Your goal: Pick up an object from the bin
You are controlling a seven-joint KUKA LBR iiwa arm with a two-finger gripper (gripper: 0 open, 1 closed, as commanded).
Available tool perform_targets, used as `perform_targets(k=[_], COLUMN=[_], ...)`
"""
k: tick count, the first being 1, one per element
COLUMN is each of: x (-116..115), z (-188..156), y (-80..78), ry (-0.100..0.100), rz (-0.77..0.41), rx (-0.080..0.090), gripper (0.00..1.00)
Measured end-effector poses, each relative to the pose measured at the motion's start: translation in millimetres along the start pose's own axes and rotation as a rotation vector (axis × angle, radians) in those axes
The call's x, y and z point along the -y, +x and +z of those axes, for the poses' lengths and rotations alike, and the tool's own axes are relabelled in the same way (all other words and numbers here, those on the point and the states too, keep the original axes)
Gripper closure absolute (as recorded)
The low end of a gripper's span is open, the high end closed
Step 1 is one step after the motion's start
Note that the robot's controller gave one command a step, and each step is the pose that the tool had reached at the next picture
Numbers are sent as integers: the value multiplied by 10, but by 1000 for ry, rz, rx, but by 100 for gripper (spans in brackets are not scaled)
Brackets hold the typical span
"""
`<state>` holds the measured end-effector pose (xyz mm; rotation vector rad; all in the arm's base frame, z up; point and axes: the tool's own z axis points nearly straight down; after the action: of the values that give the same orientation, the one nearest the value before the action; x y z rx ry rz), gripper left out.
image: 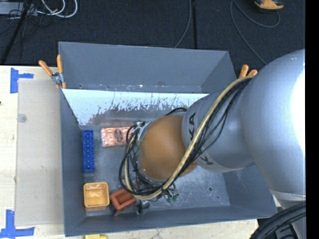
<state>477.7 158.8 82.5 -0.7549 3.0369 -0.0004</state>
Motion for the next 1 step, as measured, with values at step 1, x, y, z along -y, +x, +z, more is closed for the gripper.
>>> perform_targets(k=[1], x=[-8], z=[-79], y=[16], ry=[-2], rz=[0], rx=[-6], gripper=[100])
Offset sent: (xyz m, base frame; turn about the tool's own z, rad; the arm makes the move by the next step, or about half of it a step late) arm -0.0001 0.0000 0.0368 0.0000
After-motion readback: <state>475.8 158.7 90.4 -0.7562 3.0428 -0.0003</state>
